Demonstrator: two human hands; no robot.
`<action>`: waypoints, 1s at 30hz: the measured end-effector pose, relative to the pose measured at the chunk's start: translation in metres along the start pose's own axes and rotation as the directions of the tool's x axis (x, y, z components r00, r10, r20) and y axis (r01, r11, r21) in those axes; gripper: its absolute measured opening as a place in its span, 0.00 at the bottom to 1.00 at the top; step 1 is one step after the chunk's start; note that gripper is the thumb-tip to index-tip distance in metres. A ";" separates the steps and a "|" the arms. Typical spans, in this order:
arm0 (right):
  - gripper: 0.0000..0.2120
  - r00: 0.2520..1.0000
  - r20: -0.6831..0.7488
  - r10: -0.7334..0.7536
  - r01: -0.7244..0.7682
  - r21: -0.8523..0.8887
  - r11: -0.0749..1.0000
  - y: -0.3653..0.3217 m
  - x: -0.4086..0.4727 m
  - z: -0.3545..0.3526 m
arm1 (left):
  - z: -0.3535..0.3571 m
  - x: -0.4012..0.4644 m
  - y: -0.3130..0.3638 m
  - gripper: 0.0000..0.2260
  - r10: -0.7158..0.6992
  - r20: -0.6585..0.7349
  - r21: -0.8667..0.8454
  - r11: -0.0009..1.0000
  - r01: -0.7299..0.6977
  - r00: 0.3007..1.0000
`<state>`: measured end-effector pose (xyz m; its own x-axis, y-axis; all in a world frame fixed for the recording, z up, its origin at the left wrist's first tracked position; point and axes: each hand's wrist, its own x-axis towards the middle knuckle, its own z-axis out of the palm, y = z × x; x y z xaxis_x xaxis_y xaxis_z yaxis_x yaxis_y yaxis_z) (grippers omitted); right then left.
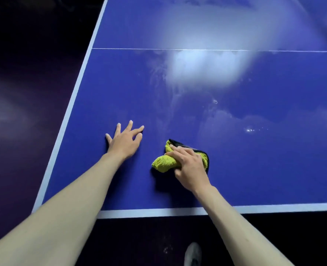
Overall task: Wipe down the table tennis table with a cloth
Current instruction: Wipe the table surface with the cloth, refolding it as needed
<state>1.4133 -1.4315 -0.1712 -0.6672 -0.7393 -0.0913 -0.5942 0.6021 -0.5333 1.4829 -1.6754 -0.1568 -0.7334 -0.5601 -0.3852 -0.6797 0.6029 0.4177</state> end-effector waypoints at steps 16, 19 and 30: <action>0.28 0.943 0.332 -0.018 -0.051 0.198 0.979 -0.032 -0.185 -0.037 | 0.033 -0.135 -0.018 0.20 0.115 0.064 0.088 0.989 -0.120 0.991; 0.27 0.959 0.281 0.027 -0.114 0.299 0.947 -0.035 -0.167 -0.052 | 0.037 -0.135 -0.005 0.20 0.127 0.071 0.108 0.985 -0.135 0.989; 0.25 0.990 0.056 0.131 -0.142 0.455 0.879 0.026 -0.050 -0.128 | 0.061 -0.075 0.100 0.23 0.159 0.071 0.058 0.985 -0.164 0.985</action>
<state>1.3736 -1.3399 -0.0732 -0.7129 -0.6700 -0.2070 -0.2236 0.4969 -0.8385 1.4699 -1.5379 -0.1360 -0.8306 -0.4153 -0.3709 -0.5496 0.7181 0.4269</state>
